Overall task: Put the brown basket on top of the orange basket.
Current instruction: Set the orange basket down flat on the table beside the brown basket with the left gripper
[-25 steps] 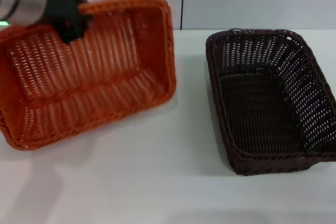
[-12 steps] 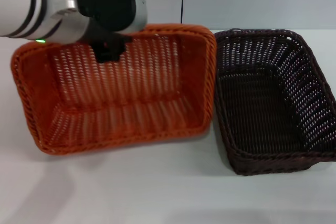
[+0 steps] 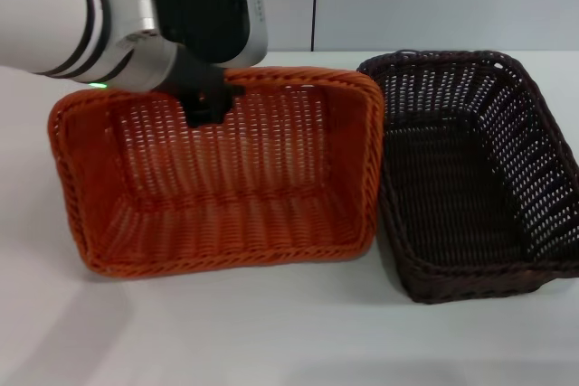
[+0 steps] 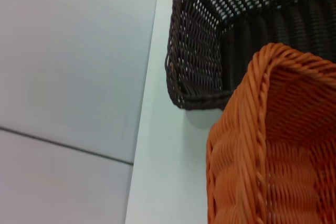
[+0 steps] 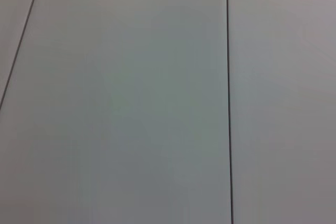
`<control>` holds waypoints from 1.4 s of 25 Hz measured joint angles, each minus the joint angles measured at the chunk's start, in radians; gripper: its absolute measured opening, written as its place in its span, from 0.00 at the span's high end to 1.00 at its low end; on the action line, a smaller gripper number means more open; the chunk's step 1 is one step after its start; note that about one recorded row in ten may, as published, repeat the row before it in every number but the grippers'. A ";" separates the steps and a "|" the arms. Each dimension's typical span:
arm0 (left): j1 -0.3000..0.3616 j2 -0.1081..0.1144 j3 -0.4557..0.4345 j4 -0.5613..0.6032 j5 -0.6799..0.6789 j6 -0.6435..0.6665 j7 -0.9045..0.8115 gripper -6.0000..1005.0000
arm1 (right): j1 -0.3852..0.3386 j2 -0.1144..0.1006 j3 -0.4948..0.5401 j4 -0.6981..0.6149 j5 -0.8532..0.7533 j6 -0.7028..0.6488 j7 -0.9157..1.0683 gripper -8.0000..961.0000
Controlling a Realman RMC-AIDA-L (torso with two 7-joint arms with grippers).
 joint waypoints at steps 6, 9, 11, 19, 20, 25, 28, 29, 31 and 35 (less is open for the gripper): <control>-0.050 -0.001 -0.013 0.112 -0.014 0.041 -0.046 0.82 | 0.008 -0.001 -0.001 -0.002 -0.002 -0.004 0.000 0.14; -0.068 0.000 -0.013 0.183 -0.015 0.089 -0.046 0.81 | 0.009 -0.001 -0.002 -0.003 -0.004 -0.007 0.000 0.14; -0.089 0.000 -0.022 0.230 -0.016 0.106 -0.046 0.80 | 0.009 -0.001 -0.001 -0.002 -0.004 -0.007 0.000 0.14; -0.156 0.002 -0.041 0.356 -0.017 0.124 -0.036 0.75 | 0.009 -0.002 0.005 0.000 -0.001 -0.002 0.000 0.14; -0.156 0.001 -0.036 0.355 -0.018 0.136 -0.034 0.74 | 0.010 -0.002 0.005 0.000 -0.001 0.000 0.000 0.14; -0.161 0.001 -0.032 0.345 -0.029 0.156 -0.026 0.68 | 0.012 -0.002 0.006 0.000 0.000 0.002 -0.001 0.14; -0.169 0.000 -0.027 0.321 -0.045 0.163 -0.016 0.59 | 0.012 -0.002 0.006 0.000 0.000 0.003 -0.001 0.14; -0.170 0.000 -0.025 0.316 -0.045 0.168 -0.014 0.57 | 0.012 -0.002 0.006 0.000 0.000 0.003 -0.001 0.14; -0.173 -0.001 -0.023 0.308 -0.046 0.182 -0.011 0.51 | 0.011 -0.002 0.006 0.000 0.000 0.003 -0.001 0.14; -0.183 0.000 -0.021 0.310 -0.050 0.221 0.003 0.36 | 0.010 -0.002 0.002 -0.002 0.000 0.002 -0.002 0.14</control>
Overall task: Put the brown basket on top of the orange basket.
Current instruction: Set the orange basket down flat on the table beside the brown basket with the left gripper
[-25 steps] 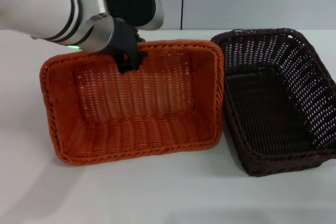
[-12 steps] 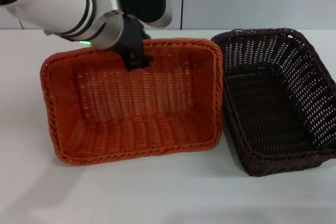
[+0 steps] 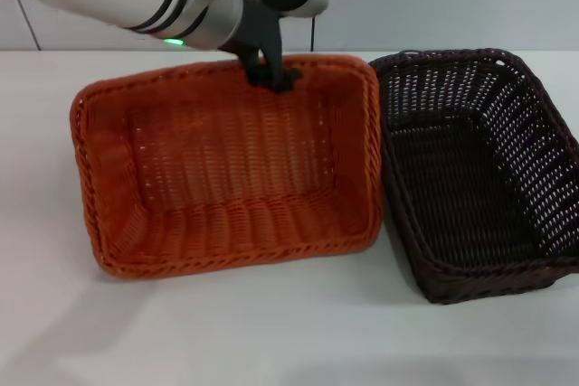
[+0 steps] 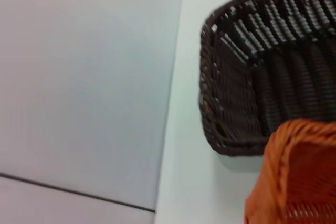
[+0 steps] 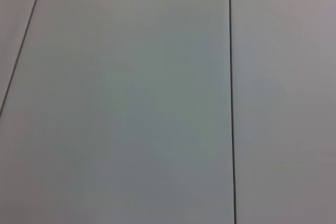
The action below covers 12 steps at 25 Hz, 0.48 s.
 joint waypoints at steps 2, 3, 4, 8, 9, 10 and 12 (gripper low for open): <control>-0.012 0.000 0.000 0.016 -0.001 0.025 0.006 0.27 | -0.003 0.000 -0.001 -0.001 0.000 -0.003 0.000 0.14; -0.019 0.000 0.000 0.029 -0.002 0.038 0.008 0.27 | -0.004 0.000 -0.001 -0.002 0.000 -0.004 0.000 0.14; -0.027 0.000 -0.001 0.043 -0.003 0.051 0.009 0.27 | -0.006 0.001 -0.001 -0.002 0.000 -0.006 0.000 0.14; -0.040 0.000 -0.001 0.067 -0.003 0.086 0.008 0.27 | -0.012 0.003 -0.003 0.001 0.000 -0.008 0.000 0.14; -0.022 -0.001 -0.001 0.035 -0.004 0.102 0.000 0.27 | -0.015 0.003 -0.003 0.001 0.000 -0.008 0.000 0.14; -0.010 -0.001 -0.001 0.016 -0.004 0.109 -0.005 0.27 | -0.017 0.003 -0.002 0.002 0.000 -0.008 0.000 0.14; 0.047 -0.001 -0.001 -0.059 -0.007 0.166 -0.039 0.27 | -0.020 0.004 0.001 0.002 0.000 -0.008 0.000 0.14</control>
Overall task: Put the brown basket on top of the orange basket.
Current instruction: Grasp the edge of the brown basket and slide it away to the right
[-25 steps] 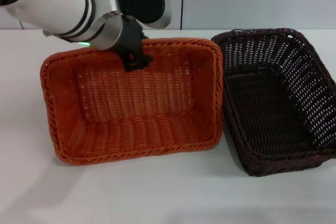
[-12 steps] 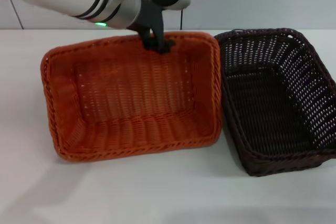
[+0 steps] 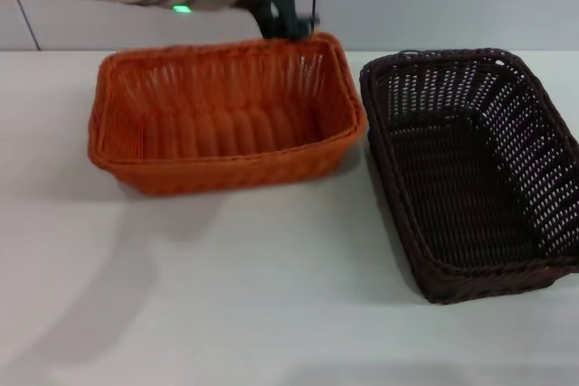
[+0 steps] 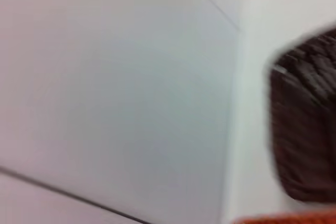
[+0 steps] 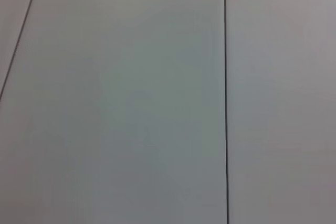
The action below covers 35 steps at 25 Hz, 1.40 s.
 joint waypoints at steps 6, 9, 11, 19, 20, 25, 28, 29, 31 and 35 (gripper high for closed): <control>0.109 0.001 -0.004 -0.075 -0.002 0.167 -0.085 0.26 | -0.001 0.000 0.006 -0.004 0.004 -0.002 0.000 0.14; 0.417 0.003 0.032 -0.091 -0.062 0.761 -0.329 0.26 | 0.001 0.001 0.004 -0.004 0.012 -0.021 0.000 0.14; 0.489 0.005 0.063 -0.071 -0.092 0.908 -0.358 0.25 | 0.002 0.001 0.002 -0.003 0.012 -0.026 0.000 0.14; 0.742 0.004 0.300 0.300 -0.142 1.792 -0.554 0.21 | 0.004 0.002 -0.017 -0.001 0.005 -0.075 0.000 0.14; 0.744 0.004 0.312 0.371 -0.142 1.880 -0.612 0.21 | 0.004 0.003 -0.023 -0.001 0.005 -0.082 0.000 0.14; 0.690 -0.003 0.323 0.732 -0.143 2.131 -0.831 0.21 | 0.004 0.004 -0.064 -0.003 0.004 -0.157 0.000 0.14; 0.578 -0.005 0.333 1.126 -0.196 2.314 -1.027 0.21 | 0.008 0.002 -0.082 -0.018 0.004 -0.208 0.007 0.14; 0.575 -0.005 0.333 1.144 -0.200 2.318 -1.036 0.21 | 0.008 0.000 -0.088 -0.034 0.004 -0.212 0.010 0.14; 0.567 -0.004 0.330 1.182 -0.206 2.322 -1.052 0.21 | 0.003 -0.004 -0.093 -0.084 0.002 -0.190 0.011 0.14; 0.555 -0.003 0.328 1.209 -0.206 2.323 -1.053 0.21 | -0.018 -0.030 -0.086 -0.273 -0.016 0.002 0.048 0.14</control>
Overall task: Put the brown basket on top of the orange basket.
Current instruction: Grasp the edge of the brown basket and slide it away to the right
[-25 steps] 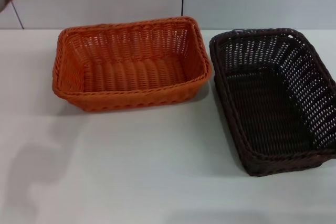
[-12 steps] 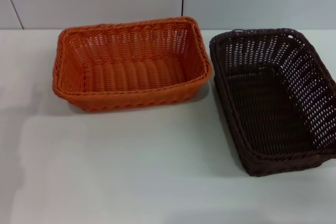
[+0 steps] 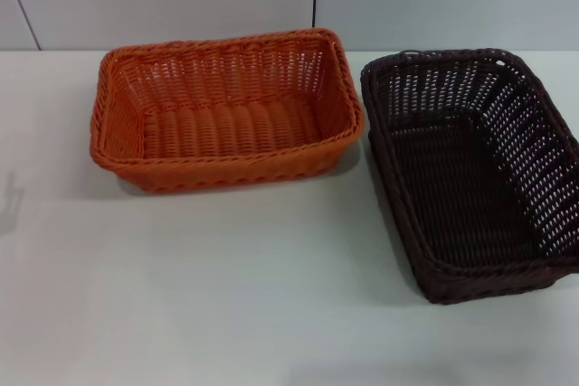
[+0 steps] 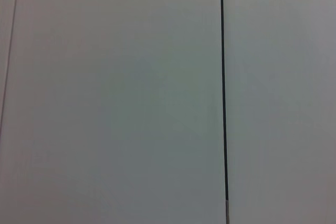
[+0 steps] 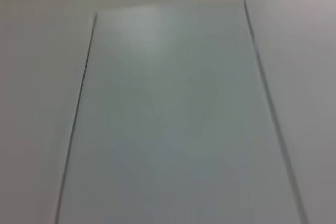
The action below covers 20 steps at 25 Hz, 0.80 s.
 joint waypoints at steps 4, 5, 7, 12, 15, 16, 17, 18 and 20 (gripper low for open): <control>-0.024 0.001 0.000 0.018 0.000 -0.028 -0.001 0.21 | -0.054 -0.056 0.078 -0.363 -0.159 0.406 0.149 0.14; -0.032 0.001 0.001 0.021 -0.001 -0.043 -0.002 0.21 | -0.062 -0.061 0.110 -0.456 -0.230 0.551 0.193 0.14; -0.038 0.001 0.001 0.023 0.000 -0.050 -0.002 0.21 | -0.067 -0.063 0.174 -0.673 -0.402 0.879 0.301 0.14; -0.054 0.001 0.001 0.029 -0.001 -0.085 -0.002 0.21 | -0.007 -0.085 0.161 -1.078 -0.650 1.610 0.457 0.14; -0.058 0.001 0.000 0.030 -0.001 -0.098 -0.003 0.21 | 0.072 -0.100 0.151 -1.181 -0.583 1.912 0.339 0.14; -0.071 0.002 -0.010 0.037 0.000 -0.117 -0.002 0.21 | 0.097 -0.101 0.165 -1.191 -0.527 1.976 0.271 0.14; -0.078 0.002 -0.015 0.044 -0.001 -0.121 -0.002 0.21 | 0.130 -0.099 0.194 -1.194 -0.447 2.035 0.181 0.14; -0.085 0.002 -0.019 0.050 -0.001 -0.122 -0.002 0.21 | 0.160 -0.092 0.230 -1.194 -0.343 2.094 0.088 0.14; -0.091 0.002 -0.021 0.056 -0.001 -0.124 -0.002 0.21 | 0.211 -0.065 0.325 -1.187 -0.153 2.209 -0.074 0.14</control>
